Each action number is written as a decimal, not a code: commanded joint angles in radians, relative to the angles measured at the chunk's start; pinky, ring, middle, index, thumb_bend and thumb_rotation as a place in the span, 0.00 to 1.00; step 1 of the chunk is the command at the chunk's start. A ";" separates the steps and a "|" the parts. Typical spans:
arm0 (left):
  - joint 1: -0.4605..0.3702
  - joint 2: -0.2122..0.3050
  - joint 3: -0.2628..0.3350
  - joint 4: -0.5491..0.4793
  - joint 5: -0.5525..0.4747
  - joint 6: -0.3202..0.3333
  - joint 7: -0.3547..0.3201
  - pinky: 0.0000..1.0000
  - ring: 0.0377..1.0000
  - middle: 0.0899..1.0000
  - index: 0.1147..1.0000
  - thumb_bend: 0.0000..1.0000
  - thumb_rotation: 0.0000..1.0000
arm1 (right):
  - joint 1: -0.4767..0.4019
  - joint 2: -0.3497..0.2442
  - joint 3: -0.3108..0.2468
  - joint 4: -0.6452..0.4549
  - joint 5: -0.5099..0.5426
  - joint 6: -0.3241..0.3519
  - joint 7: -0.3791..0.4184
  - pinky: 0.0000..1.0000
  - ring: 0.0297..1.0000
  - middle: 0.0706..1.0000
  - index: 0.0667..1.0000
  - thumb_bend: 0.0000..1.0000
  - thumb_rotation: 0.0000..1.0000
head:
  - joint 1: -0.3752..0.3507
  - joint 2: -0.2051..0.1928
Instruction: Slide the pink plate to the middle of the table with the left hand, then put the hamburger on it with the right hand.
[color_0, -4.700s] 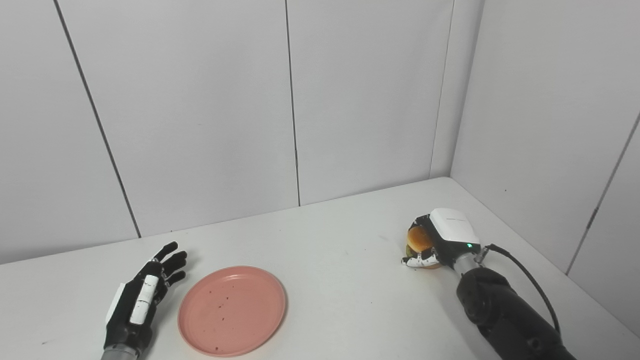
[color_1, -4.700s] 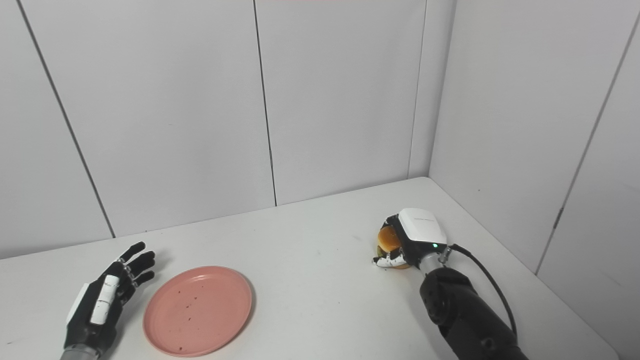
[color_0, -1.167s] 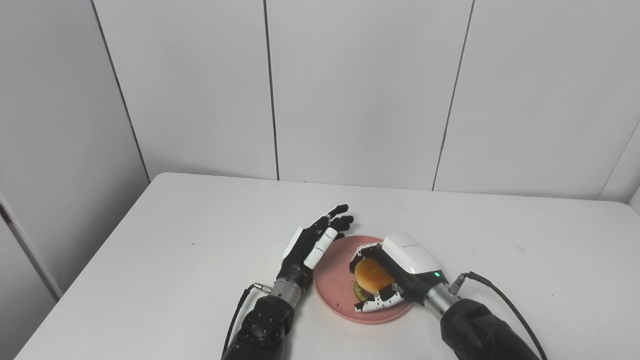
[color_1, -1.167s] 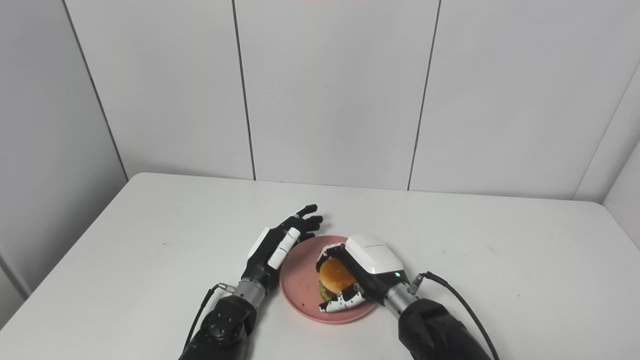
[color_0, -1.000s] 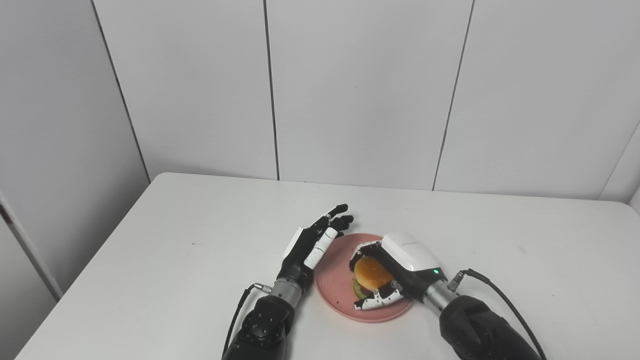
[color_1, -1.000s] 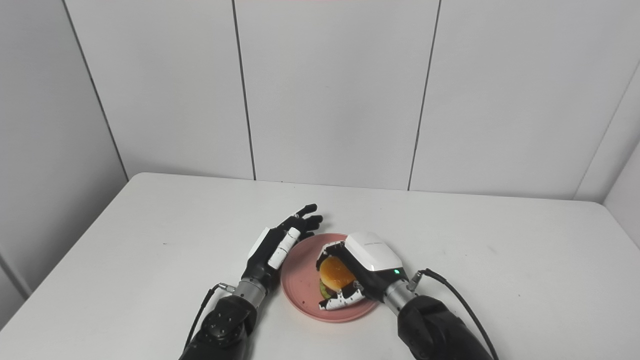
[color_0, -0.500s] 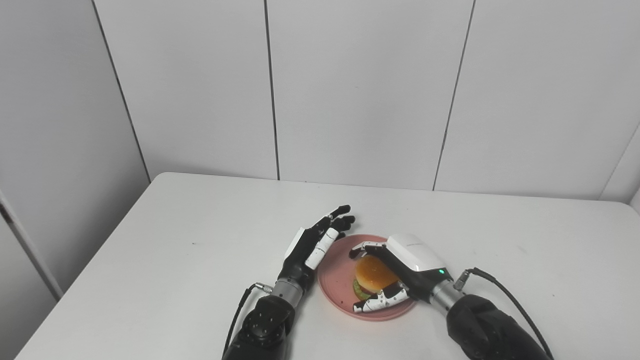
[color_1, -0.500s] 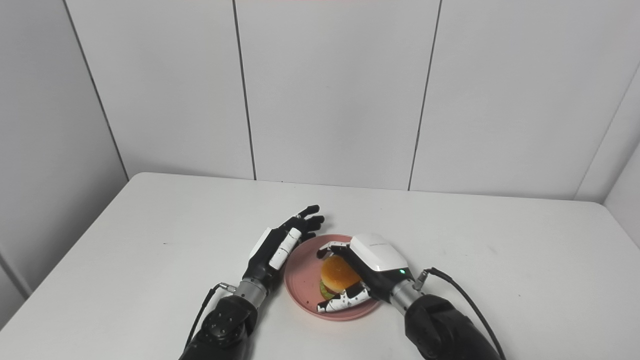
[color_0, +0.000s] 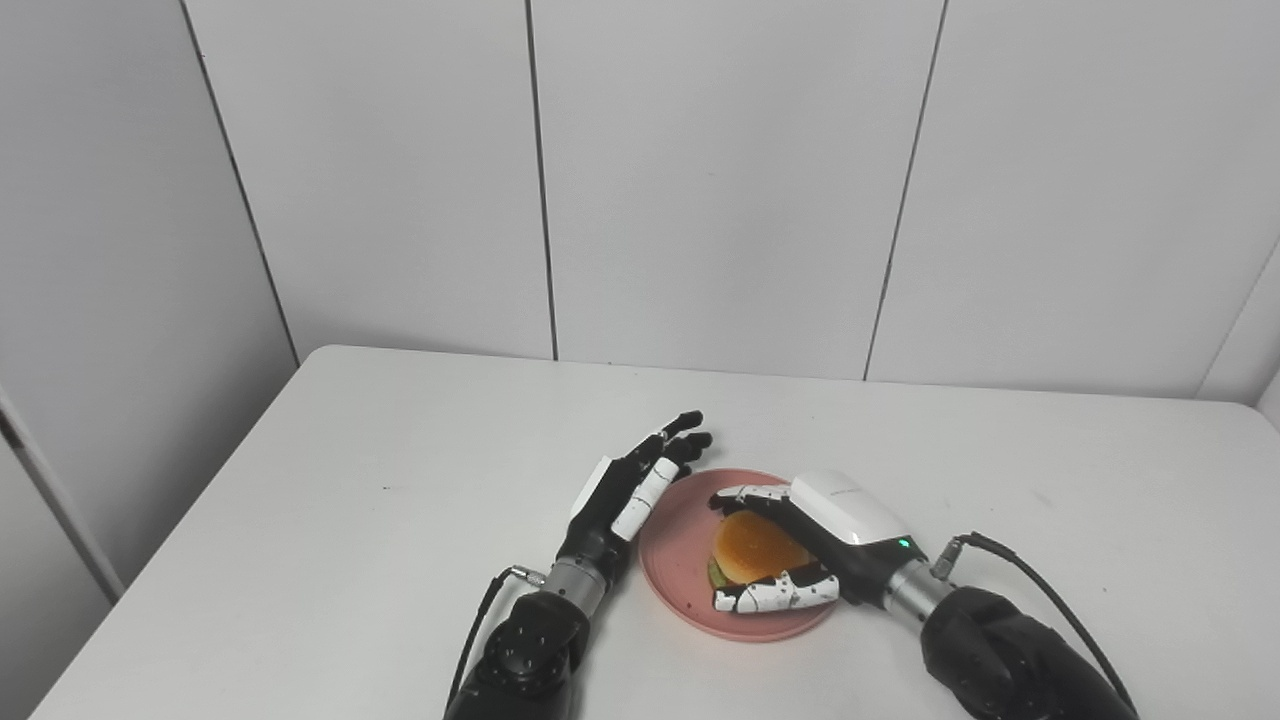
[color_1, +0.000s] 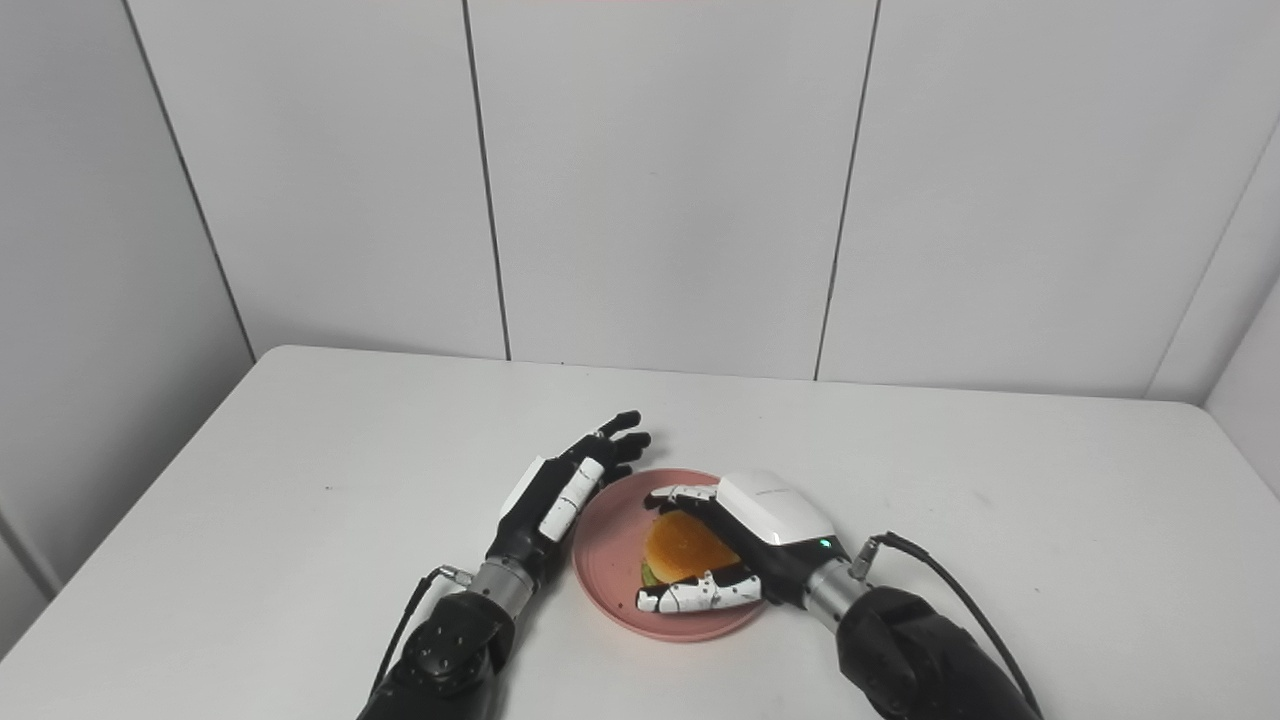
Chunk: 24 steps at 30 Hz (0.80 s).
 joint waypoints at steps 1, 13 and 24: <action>0.032 0.003 -0.002 0.028 -0.004 -0.009 -0.001 0.90 0.88 0.83 0.84 0.85 0.90 | -0.048 -0.009 -0.023 -0.045 0.014 -0.052 -0.015 0.83 0.77 0.75 0.78 1.00 0.90 | 0.001 0.002; 0.033 0.006 0.036 0.012 -0.020 0.005 0.020 0.91 0.90 0.83 0.84 0.84 0.90 | -0.013 0.052 -0.171 -0.071 0.146 -0.072 -0.110 0.69 0.77 0.79 0.79 0.96 1.00 | -0.005 -0.001; 0.041 0.008 0.120 -0.053 -0.043 0.024 0.103 0.92 0.92 0.89 0.88 0.79 0.85 | 0.004 0.151 -0.346 0.116 0.444 -0.133 -0.141 0.83 0.86 0.85 0.85 0.97 1.00 | -0.017 0.000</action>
